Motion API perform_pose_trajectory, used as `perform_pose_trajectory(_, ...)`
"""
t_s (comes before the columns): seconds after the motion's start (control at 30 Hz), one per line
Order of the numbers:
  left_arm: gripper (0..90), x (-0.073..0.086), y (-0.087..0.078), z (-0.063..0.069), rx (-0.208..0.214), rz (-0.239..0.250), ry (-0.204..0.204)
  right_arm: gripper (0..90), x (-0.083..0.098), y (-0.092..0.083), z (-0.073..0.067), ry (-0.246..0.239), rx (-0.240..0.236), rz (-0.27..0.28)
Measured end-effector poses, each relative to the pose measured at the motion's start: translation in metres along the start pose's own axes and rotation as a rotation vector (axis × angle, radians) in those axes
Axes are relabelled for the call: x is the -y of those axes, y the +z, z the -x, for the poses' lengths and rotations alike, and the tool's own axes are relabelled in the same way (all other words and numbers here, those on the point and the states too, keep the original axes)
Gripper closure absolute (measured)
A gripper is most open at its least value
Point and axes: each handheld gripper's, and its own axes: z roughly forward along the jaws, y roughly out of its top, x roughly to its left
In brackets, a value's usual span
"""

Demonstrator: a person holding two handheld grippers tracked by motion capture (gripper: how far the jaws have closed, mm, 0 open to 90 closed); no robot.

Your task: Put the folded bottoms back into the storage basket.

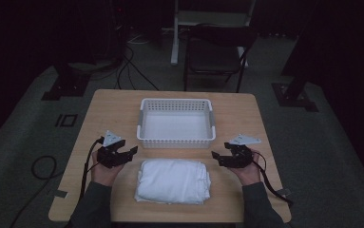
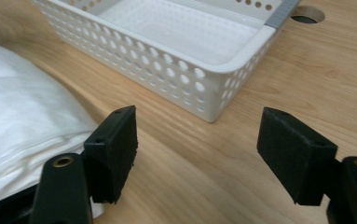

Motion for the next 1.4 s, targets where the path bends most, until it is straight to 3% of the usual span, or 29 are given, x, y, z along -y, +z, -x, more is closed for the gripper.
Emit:
perform_pose_trajectory(0.23,36.3,0.007,-0.003,0.008,0.065,0.004,-0.027,21.0,0.001,-0.004,-0.009,0.017,-0.027,0.013)
perform_pose_trajectory(0.37,34.5,0.011,-0.002,0.021,0.100,-0.012,-0.001,19.8,0.003,-0.003,-0.013,0.023,-0.046,0.008)
perform_pose_trajectory(0.5,30.9,0.015,-0.001,0.034,0.124,-0.027,0.027,18.5,0.007,-0.003,-0.021,0.038,-0.104,0.009)
perform_pose_trajectory(0.57,30.0,0.016,-0.002,0.039,0.135,-0.028,0.033,18.0,0.008,-0.003,-0.023,0.044,-0.110,0.010)
perform_pose_trajectory(0.6,29.4,0.017,-0.003,0.041,0.142,-0.031,0.038,17.8,0.010,-0.003,-0.027,0.047,-0.138,0.011)
perform_pose_trajectory(0.83,27.7,0.019,-0.009,0.052,0.187,-0.022,0.033,15.7,0.016,0.000,-0.041,0.061,-0.185,-0.008)
perform_pose_trajectory(1.07,24.2,0.027,-0.004,0.066,0.187,-0.066,0.077,13.9,0.016,0.007,-0.067,-0.001,-0.208,-0.042)
perform_pose_trajectory(1.23,23.7,0.036,0.002,0.072,0.171,-0.106,0.106,12.6,0.026,0.018,-0.074,-0.007,-0.206,-0.094)
perform_pose_trajectory(1.4,23.8,0.044,0.005,0.067,0.178,-0.131,0.085,12.5,0.032,0.022,-0.071,0.009,-0.197,-0.128)
